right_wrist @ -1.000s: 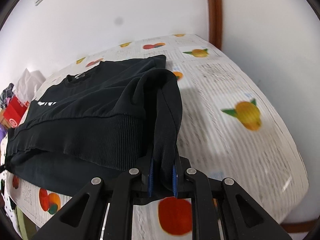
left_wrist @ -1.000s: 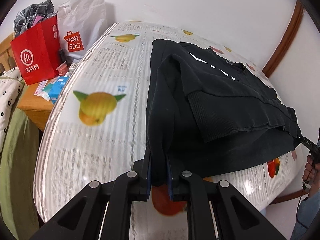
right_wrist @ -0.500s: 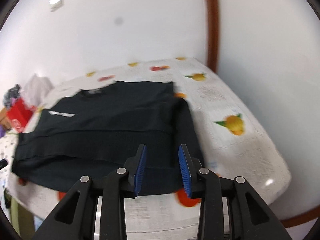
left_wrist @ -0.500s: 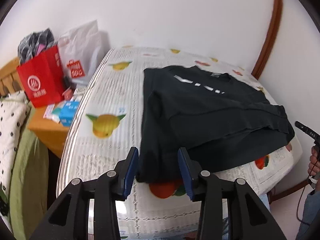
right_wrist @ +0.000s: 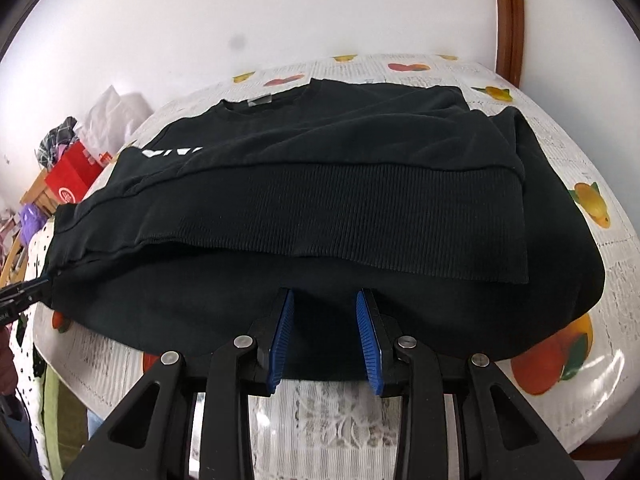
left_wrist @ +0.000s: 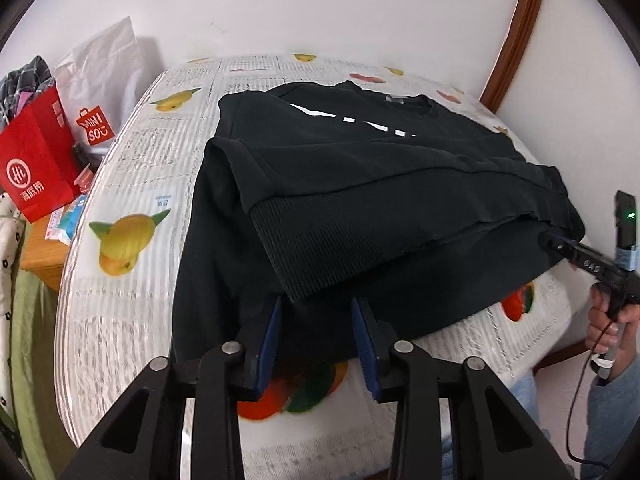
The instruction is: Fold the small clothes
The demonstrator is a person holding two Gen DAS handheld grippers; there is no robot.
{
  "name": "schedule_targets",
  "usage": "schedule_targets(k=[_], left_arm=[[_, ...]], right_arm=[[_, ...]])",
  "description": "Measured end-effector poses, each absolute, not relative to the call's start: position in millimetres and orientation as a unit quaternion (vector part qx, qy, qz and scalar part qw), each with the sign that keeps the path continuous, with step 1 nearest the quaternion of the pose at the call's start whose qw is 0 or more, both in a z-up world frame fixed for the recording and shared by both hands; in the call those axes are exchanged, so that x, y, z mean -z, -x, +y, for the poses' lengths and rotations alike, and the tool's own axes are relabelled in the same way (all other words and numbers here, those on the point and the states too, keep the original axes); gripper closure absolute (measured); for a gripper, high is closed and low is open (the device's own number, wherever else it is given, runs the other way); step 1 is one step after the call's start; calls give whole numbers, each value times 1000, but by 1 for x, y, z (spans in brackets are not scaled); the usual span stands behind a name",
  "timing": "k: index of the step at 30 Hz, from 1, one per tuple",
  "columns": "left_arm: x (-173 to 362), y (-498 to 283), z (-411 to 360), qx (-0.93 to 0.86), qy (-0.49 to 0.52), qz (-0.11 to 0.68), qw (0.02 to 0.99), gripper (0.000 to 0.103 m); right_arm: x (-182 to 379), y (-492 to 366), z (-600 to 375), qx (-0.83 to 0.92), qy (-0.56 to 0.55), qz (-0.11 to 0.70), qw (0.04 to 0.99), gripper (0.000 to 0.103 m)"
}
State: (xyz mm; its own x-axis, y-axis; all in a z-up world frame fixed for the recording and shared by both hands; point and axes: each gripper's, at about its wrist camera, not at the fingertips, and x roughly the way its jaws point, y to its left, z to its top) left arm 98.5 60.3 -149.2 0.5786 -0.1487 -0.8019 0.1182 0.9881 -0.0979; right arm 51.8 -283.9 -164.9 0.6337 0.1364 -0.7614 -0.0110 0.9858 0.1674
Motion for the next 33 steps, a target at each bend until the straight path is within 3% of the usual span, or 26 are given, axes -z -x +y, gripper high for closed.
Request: schedule_targets(k=[7,11,21,33], left_arm=[[153,-116,35,64,-76,447,889,73],[151,-127,42,85,-20,448,890,84],[127,-176,56,90,35,418,903,85],[136,-260,62,70,57,432,897,85]], right_arm=[[160,-71,-277,-18,-25,433,901,75],[158,-78,-279,-18,-39,426,904,74],[134,-115,-292,-30,-83,382,920,74],[127,-210,-295,-23,-86,383,919,74]])
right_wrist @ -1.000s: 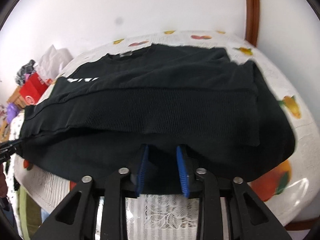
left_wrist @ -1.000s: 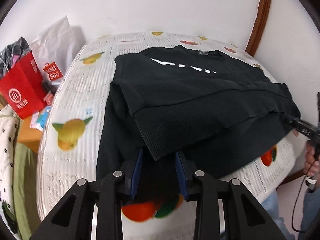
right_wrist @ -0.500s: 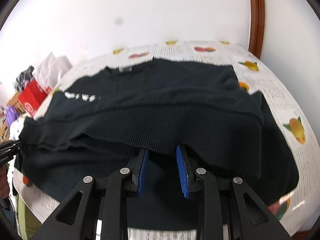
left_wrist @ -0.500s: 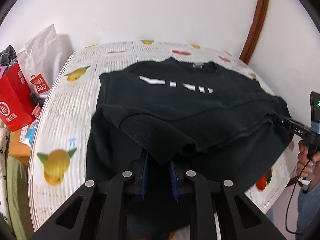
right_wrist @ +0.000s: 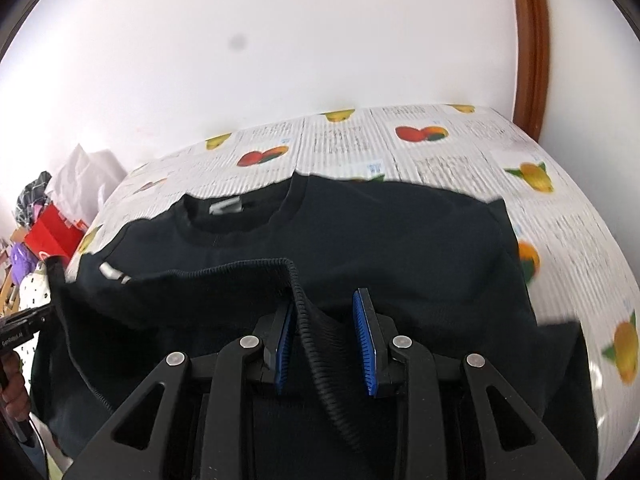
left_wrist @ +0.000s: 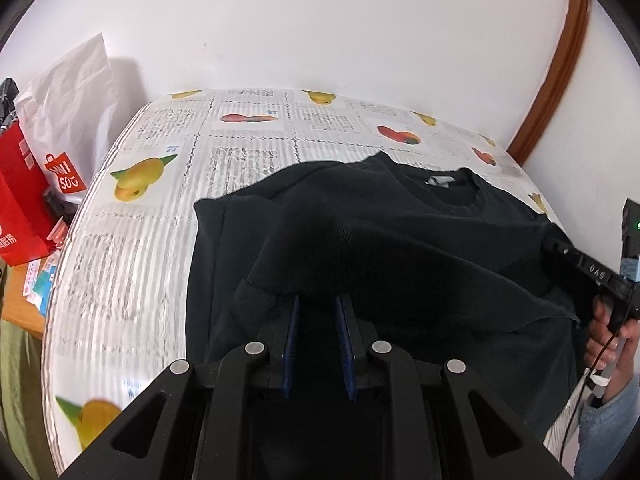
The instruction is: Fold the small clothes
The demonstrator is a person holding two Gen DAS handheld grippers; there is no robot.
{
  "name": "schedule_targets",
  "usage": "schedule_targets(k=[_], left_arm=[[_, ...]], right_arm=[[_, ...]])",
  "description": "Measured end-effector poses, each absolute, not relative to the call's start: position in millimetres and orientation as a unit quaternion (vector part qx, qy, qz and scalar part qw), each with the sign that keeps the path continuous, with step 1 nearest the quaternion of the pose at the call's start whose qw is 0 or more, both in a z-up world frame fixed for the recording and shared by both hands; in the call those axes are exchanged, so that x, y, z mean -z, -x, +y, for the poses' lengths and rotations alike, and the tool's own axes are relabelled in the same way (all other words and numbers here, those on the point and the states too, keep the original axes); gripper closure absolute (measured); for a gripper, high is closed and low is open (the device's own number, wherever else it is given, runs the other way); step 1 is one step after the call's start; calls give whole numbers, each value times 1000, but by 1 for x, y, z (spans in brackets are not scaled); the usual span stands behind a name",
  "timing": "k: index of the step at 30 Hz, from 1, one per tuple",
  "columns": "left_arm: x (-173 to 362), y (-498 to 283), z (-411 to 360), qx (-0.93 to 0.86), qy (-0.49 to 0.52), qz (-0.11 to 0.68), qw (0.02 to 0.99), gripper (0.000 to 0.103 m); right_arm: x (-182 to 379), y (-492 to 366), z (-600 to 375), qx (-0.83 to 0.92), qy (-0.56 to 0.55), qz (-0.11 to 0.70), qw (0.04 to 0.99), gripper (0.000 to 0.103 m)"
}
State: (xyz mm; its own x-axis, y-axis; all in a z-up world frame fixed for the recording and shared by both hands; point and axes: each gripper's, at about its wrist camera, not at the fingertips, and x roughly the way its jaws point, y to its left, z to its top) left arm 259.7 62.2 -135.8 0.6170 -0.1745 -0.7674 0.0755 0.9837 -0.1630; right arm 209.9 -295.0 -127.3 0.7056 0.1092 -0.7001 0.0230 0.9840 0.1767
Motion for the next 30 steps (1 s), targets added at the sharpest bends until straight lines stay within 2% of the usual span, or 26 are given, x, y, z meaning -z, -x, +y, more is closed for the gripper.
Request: schedule_targets(k=[5,7,9,12,20,25,30], left_arm=[[127,-264,67,55,42,418,906,85],[126,-264,70,54,36,418,906,80],[127,-266,73,53,30,419,906,72],[131,-271,74,63,21,425,903,67],[147,-288,77,61,29,447,892,65],[150,-290,76,56,27,451,890,65],[149,-288,77,48,18,451,891,65]], right_arm=[[93,-212,-299,-20,-78,354,932,72],[76,-198,-304,-22,-74,330,941,64],[63,-178,-315,-13,-65,312,948,50],[62,-149,-333,2,-47,315,948,47],[103,-96,-355,6,9,389,921,47],[140,-110,-328,-34,43,432,900,47],[142,-150,-314,-61,15,411,910,58]])
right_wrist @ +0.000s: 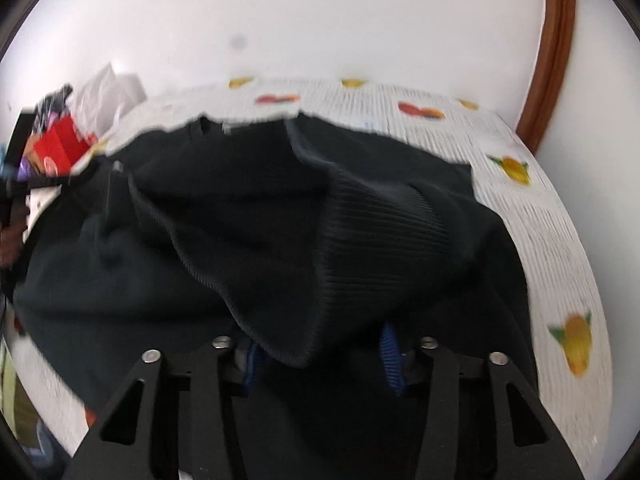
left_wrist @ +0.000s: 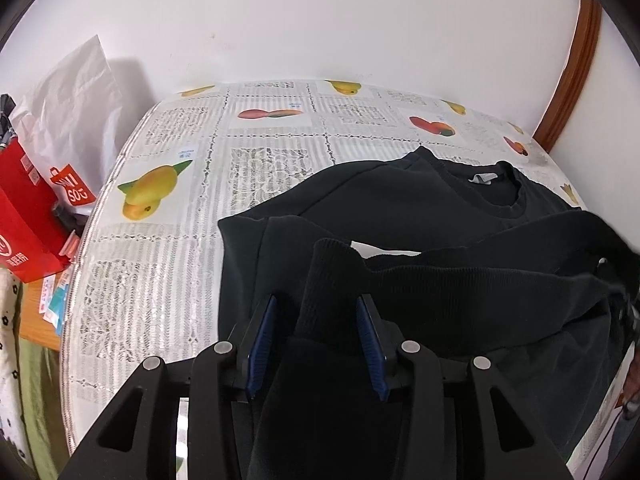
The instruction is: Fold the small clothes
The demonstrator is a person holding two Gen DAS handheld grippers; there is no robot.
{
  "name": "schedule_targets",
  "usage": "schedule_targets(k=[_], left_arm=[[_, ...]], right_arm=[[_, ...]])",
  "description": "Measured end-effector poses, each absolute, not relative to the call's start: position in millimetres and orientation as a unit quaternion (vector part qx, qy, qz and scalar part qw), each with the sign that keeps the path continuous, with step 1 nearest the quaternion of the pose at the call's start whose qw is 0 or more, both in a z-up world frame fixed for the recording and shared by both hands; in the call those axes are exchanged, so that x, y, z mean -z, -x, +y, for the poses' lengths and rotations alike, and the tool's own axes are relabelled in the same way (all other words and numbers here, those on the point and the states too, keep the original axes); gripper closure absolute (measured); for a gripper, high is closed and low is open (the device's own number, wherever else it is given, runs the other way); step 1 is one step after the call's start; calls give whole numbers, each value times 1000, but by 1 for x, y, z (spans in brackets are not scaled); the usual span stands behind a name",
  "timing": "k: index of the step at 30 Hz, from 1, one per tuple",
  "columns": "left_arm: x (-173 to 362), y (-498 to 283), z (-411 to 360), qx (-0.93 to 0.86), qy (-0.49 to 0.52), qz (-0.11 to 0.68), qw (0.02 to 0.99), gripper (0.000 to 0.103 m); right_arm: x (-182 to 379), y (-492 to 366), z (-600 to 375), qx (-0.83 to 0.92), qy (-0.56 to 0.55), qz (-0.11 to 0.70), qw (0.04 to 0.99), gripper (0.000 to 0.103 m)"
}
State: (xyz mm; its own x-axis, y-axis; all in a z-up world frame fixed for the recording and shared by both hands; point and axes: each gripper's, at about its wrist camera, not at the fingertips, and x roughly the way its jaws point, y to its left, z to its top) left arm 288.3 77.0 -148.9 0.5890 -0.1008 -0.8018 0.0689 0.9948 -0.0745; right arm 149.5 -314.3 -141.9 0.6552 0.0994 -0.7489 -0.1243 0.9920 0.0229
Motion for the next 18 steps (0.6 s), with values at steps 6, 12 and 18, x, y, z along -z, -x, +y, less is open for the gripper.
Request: schedule_targets(k=[6,12,18], left_arm=[[147,-290,80,54,6,448,892,65],[150,-303,78,67,16,454,888,66],[131,-293,70,77,8,412,908,97]], right_arm=[[136,-198,-340,-13,-71,392,917,58],[120,-214,-354,17,-49,367,929,50],[145,-248,-356,24,-33,423,905,47]])
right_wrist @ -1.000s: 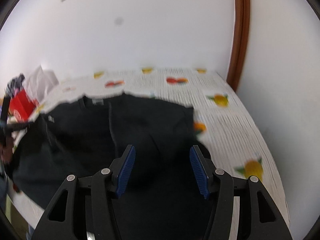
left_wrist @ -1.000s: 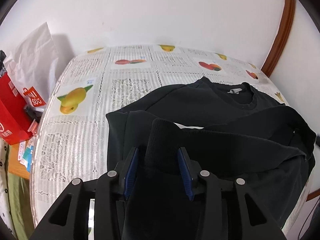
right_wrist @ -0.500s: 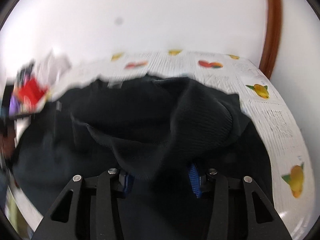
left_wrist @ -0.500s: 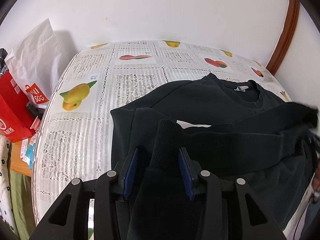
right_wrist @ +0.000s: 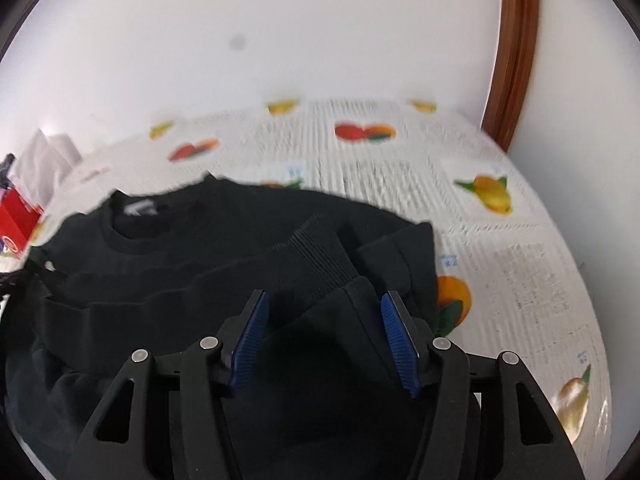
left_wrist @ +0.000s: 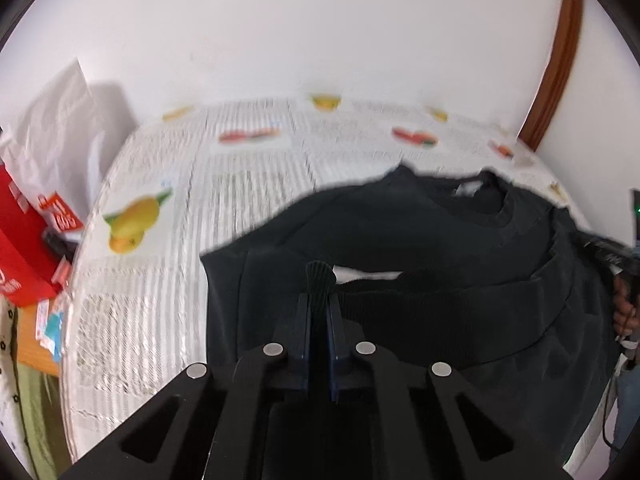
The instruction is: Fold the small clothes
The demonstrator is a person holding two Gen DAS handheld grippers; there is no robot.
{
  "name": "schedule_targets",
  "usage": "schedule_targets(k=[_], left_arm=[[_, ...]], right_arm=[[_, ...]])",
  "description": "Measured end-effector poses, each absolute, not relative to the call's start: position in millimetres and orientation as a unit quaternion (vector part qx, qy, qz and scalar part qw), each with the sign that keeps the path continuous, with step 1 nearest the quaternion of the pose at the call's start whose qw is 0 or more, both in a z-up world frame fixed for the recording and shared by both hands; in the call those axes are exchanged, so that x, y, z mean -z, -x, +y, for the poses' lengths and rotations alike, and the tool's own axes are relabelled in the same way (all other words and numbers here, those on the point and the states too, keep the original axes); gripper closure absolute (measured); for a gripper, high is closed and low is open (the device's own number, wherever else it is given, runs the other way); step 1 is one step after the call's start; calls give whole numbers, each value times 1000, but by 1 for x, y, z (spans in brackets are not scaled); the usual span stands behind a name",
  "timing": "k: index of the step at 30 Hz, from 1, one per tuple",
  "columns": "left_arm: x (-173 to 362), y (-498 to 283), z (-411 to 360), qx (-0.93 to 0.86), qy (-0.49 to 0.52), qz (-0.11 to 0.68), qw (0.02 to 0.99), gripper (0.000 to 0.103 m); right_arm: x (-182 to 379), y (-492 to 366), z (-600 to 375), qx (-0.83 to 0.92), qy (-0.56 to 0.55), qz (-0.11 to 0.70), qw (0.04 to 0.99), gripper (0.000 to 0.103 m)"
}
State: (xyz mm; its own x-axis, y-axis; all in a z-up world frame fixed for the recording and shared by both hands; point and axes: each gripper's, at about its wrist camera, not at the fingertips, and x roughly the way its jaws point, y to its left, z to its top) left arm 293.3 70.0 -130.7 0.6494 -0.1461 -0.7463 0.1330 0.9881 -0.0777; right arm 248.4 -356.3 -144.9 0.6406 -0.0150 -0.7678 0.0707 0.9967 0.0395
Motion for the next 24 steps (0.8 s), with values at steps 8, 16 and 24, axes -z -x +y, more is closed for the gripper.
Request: schedule_targets(k=[8,16,24], left_arm=[[119,-308,92,43,59,378,923,97],[151,-323,97,27,66,423,903,97],[143,-314,86,12,32,421,907,93]], right_arm=[[121,-238,-363,7,-47,338,940,88],[154,-268,-370,49,-50,403,913,88],[144,-254,-356,82,-4,398,914,76]])
